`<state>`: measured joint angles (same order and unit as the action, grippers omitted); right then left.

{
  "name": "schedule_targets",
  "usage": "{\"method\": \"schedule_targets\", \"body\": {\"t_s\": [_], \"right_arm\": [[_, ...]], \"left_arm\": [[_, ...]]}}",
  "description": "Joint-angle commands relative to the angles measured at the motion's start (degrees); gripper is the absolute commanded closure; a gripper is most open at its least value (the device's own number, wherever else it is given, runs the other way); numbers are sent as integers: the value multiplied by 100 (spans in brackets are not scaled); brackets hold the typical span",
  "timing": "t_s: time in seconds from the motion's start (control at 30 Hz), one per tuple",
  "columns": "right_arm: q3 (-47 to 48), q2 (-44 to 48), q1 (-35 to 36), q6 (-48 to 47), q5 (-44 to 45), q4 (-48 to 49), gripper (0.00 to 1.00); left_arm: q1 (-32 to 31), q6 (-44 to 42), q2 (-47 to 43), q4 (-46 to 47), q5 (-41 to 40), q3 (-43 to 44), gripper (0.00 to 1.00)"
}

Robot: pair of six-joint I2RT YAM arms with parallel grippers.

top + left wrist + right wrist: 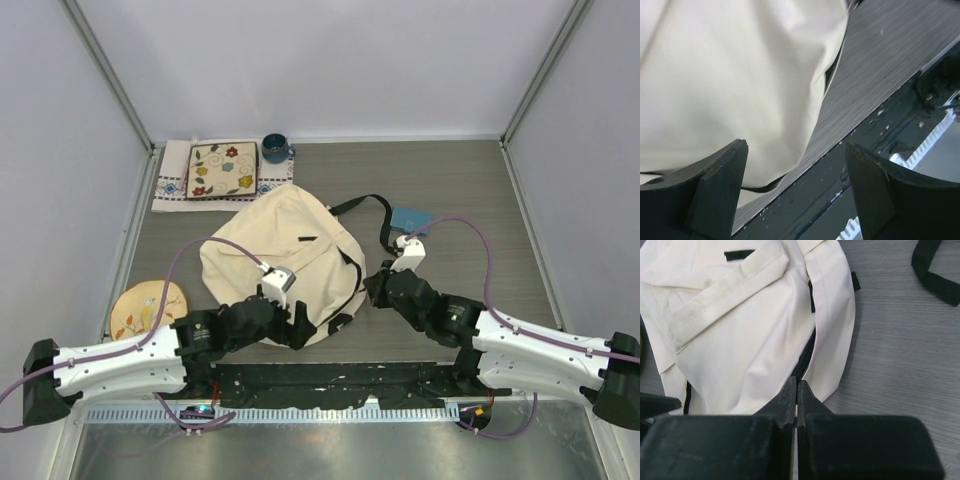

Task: Pack the student bag
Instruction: Zip the student bag at the center of the board.

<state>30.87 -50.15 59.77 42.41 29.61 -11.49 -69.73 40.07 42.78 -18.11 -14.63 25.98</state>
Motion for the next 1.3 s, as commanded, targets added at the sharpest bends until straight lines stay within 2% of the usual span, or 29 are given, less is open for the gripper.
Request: {"method": "schedule_targets", "body": {"t_s": [0.0,0.17,0.37,0.53,0.73,0.83,0.87,0.93,0.97,1.03,1.07,1.13,1.27], "right_arm": [[-108,119,228,162,-34,243,99],[-82,111,325,162,63,217,99],[-72,207,369,188,186,68,99],[-117,400,378,267,440,-187,99],[-99,541,378,241,502,-258,99],[-90,524,378,215,467,-223,99],[-90,515,378,189,467,-205,99],[-55,489,378,162,467,-187,99],[-38,471,378,153,485,-170,99],[6,419,378,127,511,-143,99],[24,384,378,101,537,-109,99],[103,252,378,74,590,-73,99],[287,-82,351,-22,836,-12,99]], "left_arm": [[-14,-403,-60,333,-549,680,14],[-23,-887,1151,730,-322,1303,10],[-40,-1019,2671,1081,346,1920,13],[-145,-958,3077,1432,330,1902,13],[-233,-993,3525,1416,57,1972,17],[-269,-984,3806,1310,-100,2060,32],[-260,-967,3868,1266,-145,2104,43],[-286,-879,4017,1100,-250,2148,56],[-295,-844,4044,1047,-259,2157,68],[-339,-773,4071,1029,-242,2070,80],[-356,-738,4054,1029,-224,2017,94],[-426,-642,4027,1029,-154,1859,100],[-672,-422,3904,1029,-101,1499,100]]}}
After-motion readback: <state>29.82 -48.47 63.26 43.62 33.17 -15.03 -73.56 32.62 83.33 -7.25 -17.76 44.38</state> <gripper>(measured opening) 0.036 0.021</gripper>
